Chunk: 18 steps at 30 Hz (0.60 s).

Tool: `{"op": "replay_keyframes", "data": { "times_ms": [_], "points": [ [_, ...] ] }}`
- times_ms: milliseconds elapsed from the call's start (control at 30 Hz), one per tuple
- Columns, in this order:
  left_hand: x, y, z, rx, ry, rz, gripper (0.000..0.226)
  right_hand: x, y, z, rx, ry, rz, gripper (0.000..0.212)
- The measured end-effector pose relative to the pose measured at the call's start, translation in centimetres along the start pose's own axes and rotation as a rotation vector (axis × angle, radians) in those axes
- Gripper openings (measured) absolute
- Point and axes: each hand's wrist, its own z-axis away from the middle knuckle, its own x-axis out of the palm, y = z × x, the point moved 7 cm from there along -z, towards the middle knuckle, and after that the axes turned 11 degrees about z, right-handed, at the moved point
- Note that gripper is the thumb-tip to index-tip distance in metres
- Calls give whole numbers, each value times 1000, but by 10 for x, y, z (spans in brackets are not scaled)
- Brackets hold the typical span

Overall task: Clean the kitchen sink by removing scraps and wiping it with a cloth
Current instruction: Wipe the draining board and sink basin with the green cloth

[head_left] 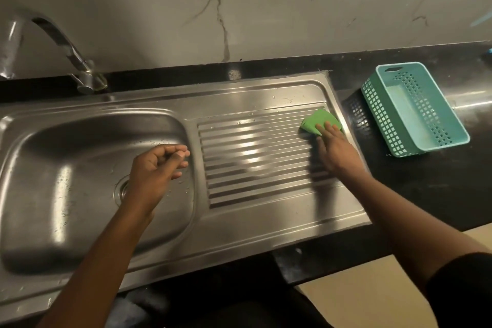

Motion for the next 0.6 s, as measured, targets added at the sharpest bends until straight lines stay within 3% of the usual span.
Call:
{"op": "replay_keyframes", "data": {
  "times_ms": [100, 167, 267, 433, 500, 600],
  "points": [
    [1, -1, 1, 0, -5, 6, 19, 15, -26, 8, 240, 80, -49, 54],
    [2, -1, 1, -2, -10, 7, 18, 27, -70, 22, 264, 105, -72, 57],
    [2, 2, -1, 9, -17, 5, 18, 45, -145, 43, 104, 103, -96, 58],
    [5, 11, -3, 33, -13, 4, 20, 59, -264, 82, -335, 35, -118, 55],
    [6, 13, -3, 40, -10, 2, 20, 50, -278, 85, -381, 33, -238, 49],
    [6, 16, -5, 56, -6, 2, 20, 26, -253, 67, -260, 1, -464, 47]
  ]
}}
